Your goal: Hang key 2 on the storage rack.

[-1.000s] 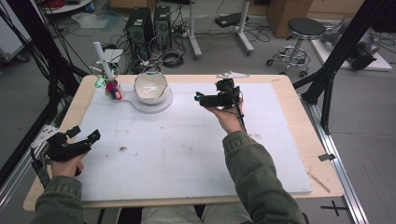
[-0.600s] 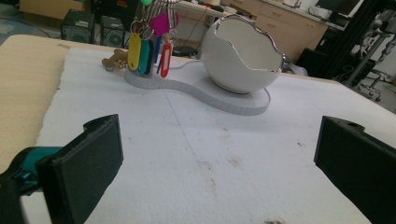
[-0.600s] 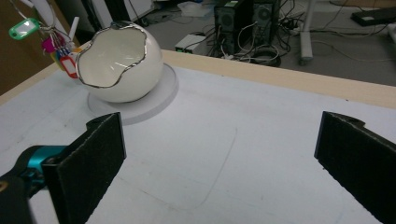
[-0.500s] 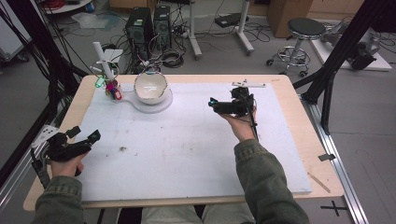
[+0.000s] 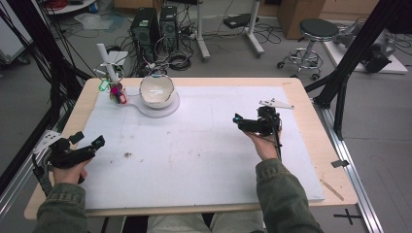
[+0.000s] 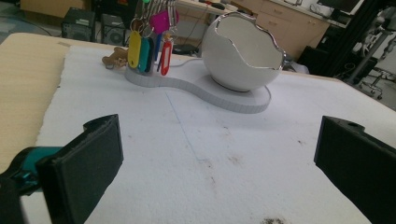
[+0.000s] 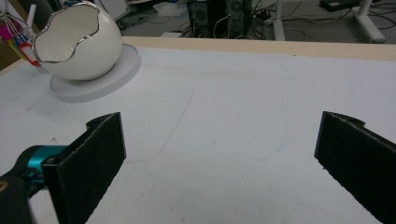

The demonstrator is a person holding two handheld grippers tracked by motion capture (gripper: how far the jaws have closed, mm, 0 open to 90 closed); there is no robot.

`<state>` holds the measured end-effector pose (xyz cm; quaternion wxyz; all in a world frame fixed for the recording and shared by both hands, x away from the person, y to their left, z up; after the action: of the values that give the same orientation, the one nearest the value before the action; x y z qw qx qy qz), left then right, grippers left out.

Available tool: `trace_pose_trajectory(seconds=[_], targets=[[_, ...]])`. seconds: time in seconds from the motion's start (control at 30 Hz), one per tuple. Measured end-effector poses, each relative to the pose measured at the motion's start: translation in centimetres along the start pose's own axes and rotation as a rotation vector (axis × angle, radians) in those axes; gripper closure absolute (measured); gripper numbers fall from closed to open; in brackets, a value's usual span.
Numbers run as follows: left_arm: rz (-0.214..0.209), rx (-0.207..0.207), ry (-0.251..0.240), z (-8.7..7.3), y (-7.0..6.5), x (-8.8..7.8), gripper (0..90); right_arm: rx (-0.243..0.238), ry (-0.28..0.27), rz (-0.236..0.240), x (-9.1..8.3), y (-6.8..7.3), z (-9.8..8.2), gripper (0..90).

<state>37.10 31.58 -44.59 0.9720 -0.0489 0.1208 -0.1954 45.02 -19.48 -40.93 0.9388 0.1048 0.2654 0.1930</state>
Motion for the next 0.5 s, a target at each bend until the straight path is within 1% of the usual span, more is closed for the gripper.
trace_pose_trajectory(seconds=[0.03,0.1,0.2,0.33,0.43,0.5], targets=[[0.000,0.000,-0.001,0.0,0.0,0.0,1.7,0.002,-0.013,-0.002,-0.3,-0.2,-0.2,1.1],[0.002,0.000,-0.001,0.0,0.0,0.0,1.7,-0.009,-0.051,0.011,-0.8,-0.5,-0.6,1.1],[0.002,-0.001,-0.002,0.0,-0.1,0.0,1.7,-0.043,-0.066,-0.011,-1.4,-1.0,-1.5,1.1],[0.004,0.001,0.000,0.0,-0.1,0.0,1.7,-0.036,-0.078,-0.026,-2.0,-1.7,-2.4,1.1],[0.006,0.002,0.000,0.0,-0.1,0.0,1.6,-0.034,-0.097,-0.037,-2.5,-2.1,-3.0,1.1],[0.007,0.001,0.002,0.0,-0.1,0.0,1.7,-0.029,-0.121,-0.039,-2.8,-2.4,-3.4,1.1]])
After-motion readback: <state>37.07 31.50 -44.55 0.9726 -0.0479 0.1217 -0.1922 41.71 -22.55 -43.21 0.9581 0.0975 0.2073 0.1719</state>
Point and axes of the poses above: each handheld gripper's, and its own axes: x roughly forward along the jaws, z roughly out of its top, y roughly to its left, the point moved 8 cm from there along x, roughly forward along the jaws, and after that the axes turned 9 degrees about x, right-handed, at the moved point
